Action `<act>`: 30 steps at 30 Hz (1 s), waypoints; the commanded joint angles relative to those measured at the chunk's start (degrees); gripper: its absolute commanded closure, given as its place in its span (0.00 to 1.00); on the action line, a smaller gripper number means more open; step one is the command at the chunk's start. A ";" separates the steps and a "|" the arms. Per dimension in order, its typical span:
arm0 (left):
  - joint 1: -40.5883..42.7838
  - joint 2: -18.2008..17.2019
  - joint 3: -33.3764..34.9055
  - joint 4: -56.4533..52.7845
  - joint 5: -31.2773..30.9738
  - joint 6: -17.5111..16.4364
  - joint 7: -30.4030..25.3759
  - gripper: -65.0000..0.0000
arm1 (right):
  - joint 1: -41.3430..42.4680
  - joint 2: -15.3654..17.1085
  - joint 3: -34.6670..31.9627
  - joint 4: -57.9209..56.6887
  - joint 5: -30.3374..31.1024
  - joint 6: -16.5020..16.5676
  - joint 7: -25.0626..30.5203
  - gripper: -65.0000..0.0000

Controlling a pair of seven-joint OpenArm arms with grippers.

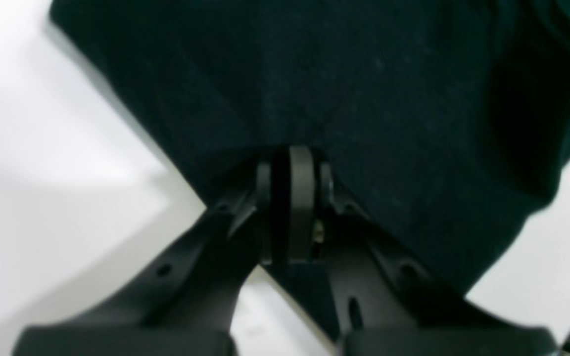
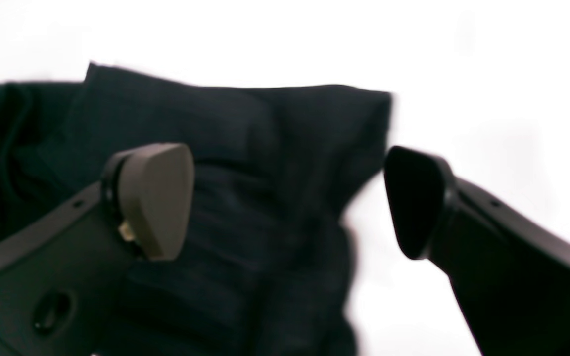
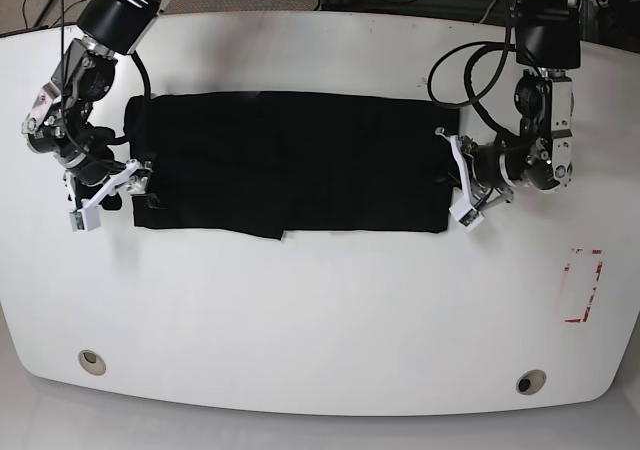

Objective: Layout the t-shirt on the table in an organized manner, then fold the t-shirt properly
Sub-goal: 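Push both shirt ends toward the shirt's middle with both grippers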

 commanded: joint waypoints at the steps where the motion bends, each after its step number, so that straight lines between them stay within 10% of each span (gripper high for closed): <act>1: -1.42 -1.95 -0.16 -1.96 5.12 1.36 3.63 0.96 | 0.50 2.27 1.14 -2.42 4.00 0.12 0.92 0.11; 16: -2.39 -3.27 -0.16 -3.01 5.03 1.36 3.81 0.96 | -3.72 4.64 0.09 -10.24 17.98 0.12 0.66 0.11; 30: -1.69 -3.00 -0.16 -3.01 4.76 1.36 3.98 0.96 | -4.95 -2.92 -2.73 -10.24 16.22 0.12 0.57 0.11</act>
